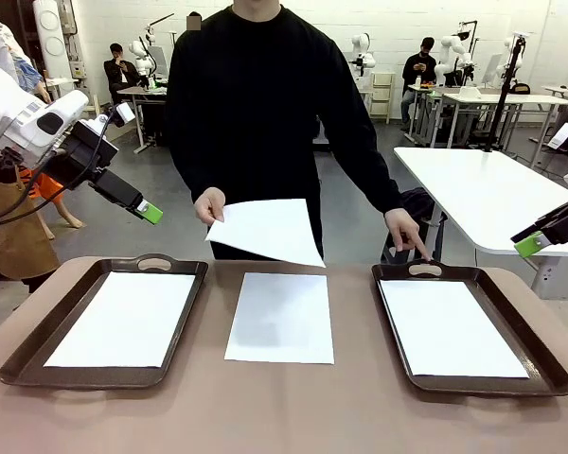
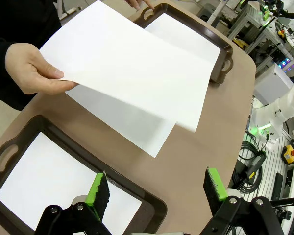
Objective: Sort the A4 documents.
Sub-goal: Receive the A4 Paper.
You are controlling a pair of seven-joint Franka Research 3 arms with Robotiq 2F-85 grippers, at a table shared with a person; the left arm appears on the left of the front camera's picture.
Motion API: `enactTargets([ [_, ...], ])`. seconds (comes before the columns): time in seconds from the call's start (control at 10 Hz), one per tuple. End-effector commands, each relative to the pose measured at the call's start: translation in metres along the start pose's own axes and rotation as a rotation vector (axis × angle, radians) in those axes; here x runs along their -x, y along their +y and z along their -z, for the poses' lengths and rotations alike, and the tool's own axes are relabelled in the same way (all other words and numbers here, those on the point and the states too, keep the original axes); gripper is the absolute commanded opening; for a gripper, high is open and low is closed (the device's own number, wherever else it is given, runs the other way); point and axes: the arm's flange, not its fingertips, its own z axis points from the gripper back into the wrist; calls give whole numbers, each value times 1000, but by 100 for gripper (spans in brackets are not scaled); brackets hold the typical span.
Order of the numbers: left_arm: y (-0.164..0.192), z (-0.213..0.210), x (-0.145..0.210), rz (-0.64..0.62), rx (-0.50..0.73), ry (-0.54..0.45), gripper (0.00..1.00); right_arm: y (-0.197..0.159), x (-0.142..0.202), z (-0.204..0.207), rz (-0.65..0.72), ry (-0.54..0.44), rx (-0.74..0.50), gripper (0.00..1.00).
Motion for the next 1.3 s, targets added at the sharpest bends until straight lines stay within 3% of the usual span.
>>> enactTargets([
  [0.0, 0, 0, 1, 0, 4, -1, 100, 0, 1, 0, -4, 5, -2, 100],
  [0.6, 0, 0, 1, 0, 4, -1, 100, 0, 0, 0, 0, 0, 0, 100],
  [1.2, 0, 0, 1, 0, 4, -1, 100, -25, -33, 59, 362, -71, -282, 100],
])
